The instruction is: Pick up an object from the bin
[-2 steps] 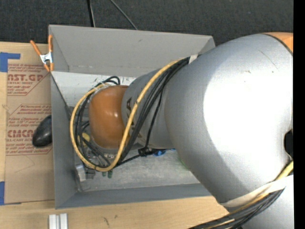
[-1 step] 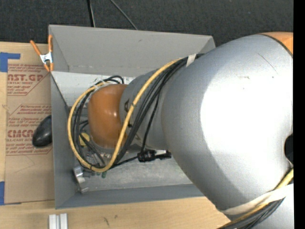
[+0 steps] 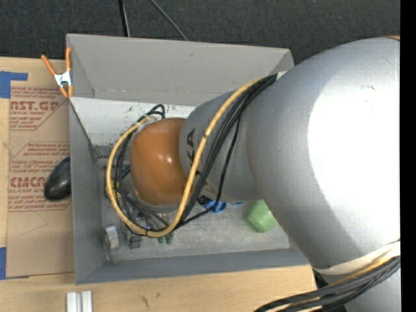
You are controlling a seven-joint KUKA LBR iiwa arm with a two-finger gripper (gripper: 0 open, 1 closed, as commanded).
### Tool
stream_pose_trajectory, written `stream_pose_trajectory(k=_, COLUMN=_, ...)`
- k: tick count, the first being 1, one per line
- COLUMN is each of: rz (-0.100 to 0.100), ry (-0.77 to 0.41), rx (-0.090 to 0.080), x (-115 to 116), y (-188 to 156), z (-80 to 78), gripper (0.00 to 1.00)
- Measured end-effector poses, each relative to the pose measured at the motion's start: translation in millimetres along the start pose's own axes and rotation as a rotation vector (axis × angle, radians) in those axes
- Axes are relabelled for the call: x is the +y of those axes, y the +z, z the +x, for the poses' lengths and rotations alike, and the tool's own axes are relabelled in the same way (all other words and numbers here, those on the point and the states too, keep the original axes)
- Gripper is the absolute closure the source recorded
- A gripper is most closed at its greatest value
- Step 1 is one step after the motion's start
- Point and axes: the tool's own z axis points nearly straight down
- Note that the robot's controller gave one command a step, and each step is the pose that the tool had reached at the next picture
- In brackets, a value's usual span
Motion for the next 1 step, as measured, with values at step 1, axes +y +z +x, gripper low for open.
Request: stream_pose_trajectory(k=1, rz=-0.002, ry=0.001, rx=0.000, x=0.9, y=-0.1, z=0.0, gripper=0.00)
